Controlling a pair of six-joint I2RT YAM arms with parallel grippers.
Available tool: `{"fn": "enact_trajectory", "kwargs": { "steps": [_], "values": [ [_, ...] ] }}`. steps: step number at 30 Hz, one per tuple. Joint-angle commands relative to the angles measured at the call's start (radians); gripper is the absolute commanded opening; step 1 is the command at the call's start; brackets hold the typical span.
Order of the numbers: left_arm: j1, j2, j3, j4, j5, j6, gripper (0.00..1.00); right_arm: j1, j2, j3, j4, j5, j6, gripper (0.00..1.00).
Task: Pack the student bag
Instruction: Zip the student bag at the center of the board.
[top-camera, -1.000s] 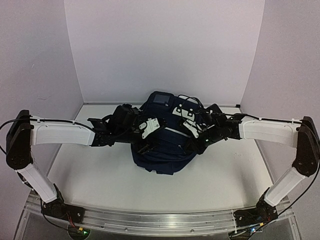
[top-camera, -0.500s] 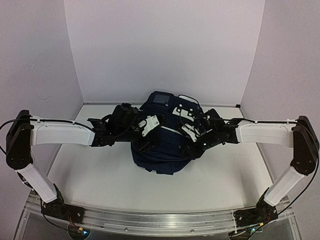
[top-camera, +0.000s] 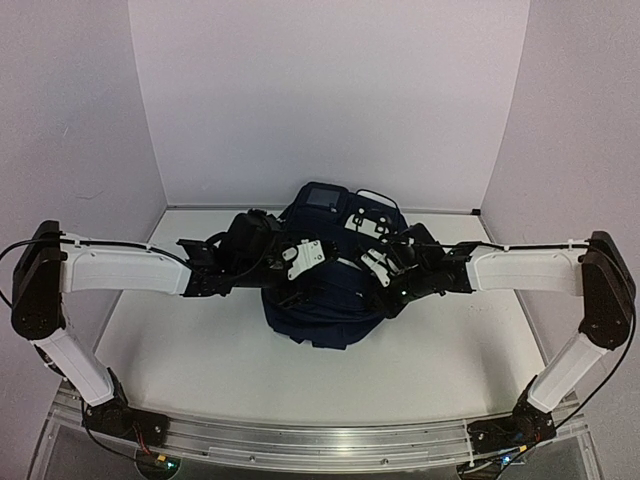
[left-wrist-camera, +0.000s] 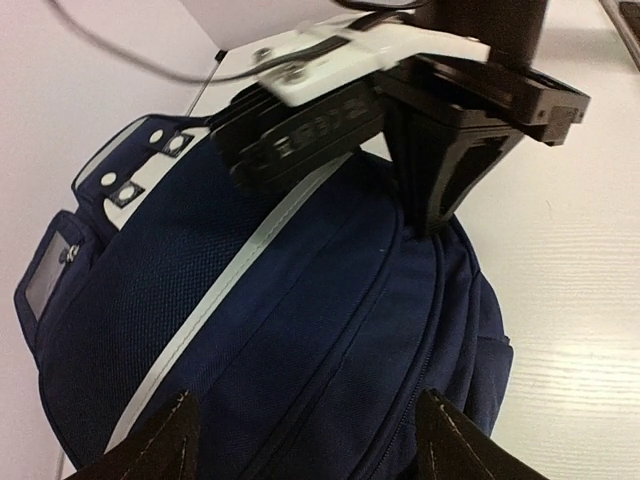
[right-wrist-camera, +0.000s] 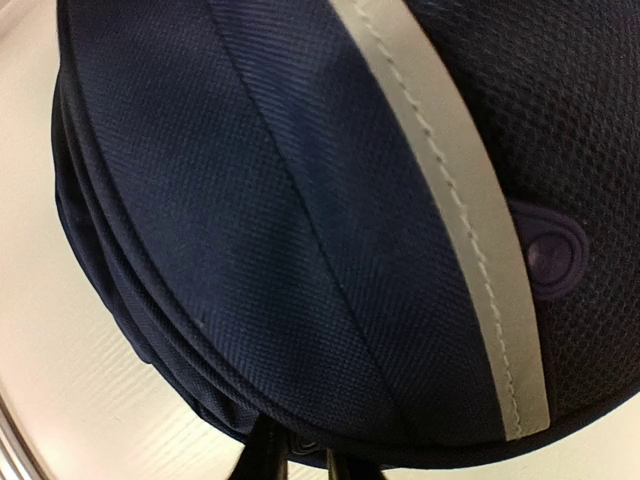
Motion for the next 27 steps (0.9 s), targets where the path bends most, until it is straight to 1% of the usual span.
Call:
{"fn": "enact_trajectory", "kwargs": {
  "steps": [1,3,6,8,11,13,20,23,24,27],
  "values": [
    [-0.040,-0.005,-0.001,0.061,-0.045,0.227,0.73,0.002,-0.035,-0.011,0.059,0.044,0.000,0.00],
    [-0.055,0.022,0.015,0.056,-0.085,0.277,0.73,0.002,-0.055,-0.017,0.059,0.033,-0.001,0.00],
    [-0.063,0.074,0.056,0.030,-0.101,0.329,0.71,0.002,-0.083,-0.021,0.057,0.026,-0.002,0.00],
    [-0.066,0.110,0.088,0.006,-0.121,0.357,0.69,0.002,-0.102,-0.027,0.057,0.024,-0.006,0.00],
    [-0.068,0.165,0.116,0.015,-0.155,0.385,0.64,0.002,-0.110,-0.030,0.053,0.018,-0.012,0.00],
    [-0.068,0.184,0.123,0.042,-0.185,0.393,0.57,0.001,-0.116,-0.033,0.048,0.012,-0.016,0.00],
    [-0.068,0.161,0.096,0.090,-0.231,0.385,0.19,-0.001,-0.153,-0.043,0.013,-0.002,-0.043,0.00],
    [-0.067,0.151,0.080,0.113,-0.281,0.389,0.02,-0.008,-0.170,-0.048,-0.002,-0.012,-0.046,0.00],
    [-0.066,0.148,0.074,0.116,-0.289,0.390,0.00,-0.011,-0.173,-0.050,-0.007,-0.014,-0.046,0.00],
    [-0.064,0.138,0.055,0.111,-0.299,0.385,0.00,-0.035,-0.187,-0.054,-0.022,-0.025,-0.046,0.00]
  ]
}}
